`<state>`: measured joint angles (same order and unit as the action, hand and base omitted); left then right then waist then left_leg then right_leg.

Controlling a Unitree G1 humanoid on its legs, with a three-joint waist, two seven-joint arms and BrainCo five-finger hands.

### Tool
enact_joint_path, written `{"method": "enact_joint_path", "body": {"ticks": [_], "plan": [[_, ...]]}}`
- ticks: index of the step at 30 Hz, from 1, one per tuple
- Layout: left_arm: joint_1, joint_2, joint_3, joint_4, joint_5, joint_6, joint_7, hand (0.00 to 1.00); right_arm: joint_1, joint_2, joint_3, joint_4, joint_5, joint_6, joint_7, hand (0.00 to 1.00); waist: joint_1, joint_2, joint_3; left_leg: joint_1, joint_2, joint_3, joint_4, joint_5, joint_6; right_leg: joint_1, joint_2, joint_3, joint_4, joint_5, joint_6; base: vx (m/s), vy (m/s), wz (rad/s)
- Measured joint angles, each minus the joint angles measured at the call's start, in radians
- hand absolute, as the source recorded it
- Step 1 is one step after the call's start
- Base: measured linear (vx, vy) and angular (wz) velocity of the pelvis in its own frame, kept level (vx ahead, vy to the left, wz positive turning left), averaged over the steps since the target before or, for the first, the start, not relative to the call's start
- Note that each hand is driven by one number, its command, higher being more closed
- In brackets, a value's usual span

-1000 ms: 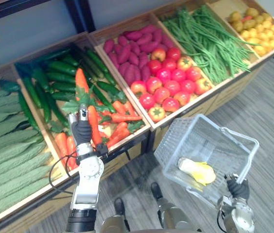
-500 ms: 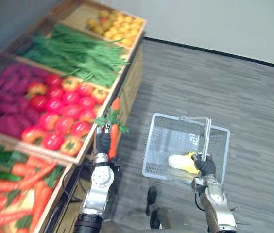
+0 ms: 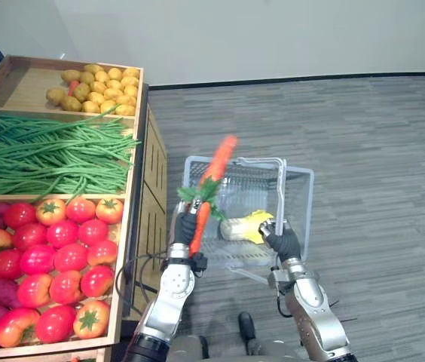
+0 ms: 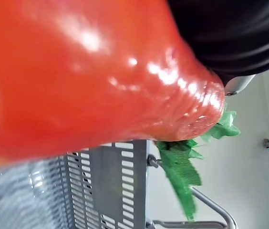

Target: Pick vegetable in the basket

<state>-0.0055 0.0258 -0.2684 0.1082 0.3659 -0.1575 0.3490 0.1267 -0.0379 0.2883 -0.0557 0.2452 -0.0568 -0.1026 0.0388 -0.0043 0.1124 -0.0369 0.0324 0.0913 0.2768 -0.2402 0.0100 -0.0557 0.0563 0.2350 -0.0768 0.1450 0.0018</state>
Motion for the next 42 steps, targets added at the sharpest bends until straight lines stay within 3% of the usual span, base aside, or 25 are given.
{"method": "enact_joint_path", "body": {"ticks": [7,14,20,26,29,37,38,42], "plan": [[-0.021,0.009,-0.014,0.103,0.002,0.042,0.000,1.00,0.000,0.000,0.039,0.006,0.055,0.002,0.000,1.00,-0.029,-0.014,-0.009,0.013,-0.015,0.002,-0.037,0.013,0.008,-0.002,-0.009,0.023,-0.016,0.009,0.012,0.00,0.045,-0.07],[-0.053,0.020,-0.033,0.199,0.028,0.065,0.000,1.00,0.000,-0.004,0.087,0.083,0.080,0.032,-0.001,1.00,-0.027,-0.035,-0.022,0.006,-0.023,0.009,-0.042,0.013,0.009,-0.012,-0.017,0.040,-0.022,0.018,0.021,-0.04,0.049,-0.05],[-0.070,0.037,0.020,0.266,0.017,0.079,0.000,1.00,0.003,-0.012,0.101,0.110,0.120,0.054,0.000,1.00,-0.045,-0.038,-0.023,-0.017,-0.038,0.017,-0.035,0.019,0.017,-0.038,-0.028,0.048,-0.021,0.029,0.034,-0.02,0.051,-0.06],[-0.167,0.069,0.085,0.413,-0.009,0.097,0.001,1.00,0.033,-0.011,0.134,0.110,0.148,0.065,0.022,1.00,-0.059,-0.062,-0.028,-0.039,-0.047,0.022,-0.030,0.018,0.017,-0.059,-0.036,0.064,-0.022,0.035,0.043,-0.02,0.033,-0.03],[-0.178,0.071,0.089,0.447,-0.011,0.103,0.000,1.00,0.040,-0.012,0.144,0.110,0.152,0.067,0.029,1.00,-0.079,-0.063,-0.028,-0.046,-0.051,0.026,-0.026,0.015,0.022,-0.066,-0.040,0.069,-0.021,0.037,0.045,-0.02,0.036,-0.04],[-0.273,0.078,0.120,0.600,-0.012,0.107,-0.022,1.00,0.062,-0.015,0.179,0.102,0.181,0.067,0.079,1.00,-0.087,-0.088,-0.009,-0.065,-0.053,0.051,-0.012,0.010,0.029,-0.089,-0.041,0.095,-0.022,0.043,0.053,-0.01,0.011,-0.09],[-0.286,0.081,0.123,0.618,-0.012,0.113,-0.023,0.00,0.063,-0.020,0.193,0.093,0.193,0.067,0.087,1.00,-0.090,-0.088,-0.004,-0.068,-0.053,0.051,-0.009,0.010,0.029,-0.090,-0.041,0.095,-0.022,0.043,0.053,0.00,0.000,0.00],[-0.330,0.106,0.123,0.656,0.006,0.140,-0.024,0.00,0.071,-0.034,0.233,0.024,0.209,0.067,0.118,1.00,-0.108,-0.091,0.023,-0.074,-0.052,0.050,0.001,0.007,0.034,-0.092,-0.041,0.095,-0.022,0.044,0.052,0.00,0.000,0.00]]}}
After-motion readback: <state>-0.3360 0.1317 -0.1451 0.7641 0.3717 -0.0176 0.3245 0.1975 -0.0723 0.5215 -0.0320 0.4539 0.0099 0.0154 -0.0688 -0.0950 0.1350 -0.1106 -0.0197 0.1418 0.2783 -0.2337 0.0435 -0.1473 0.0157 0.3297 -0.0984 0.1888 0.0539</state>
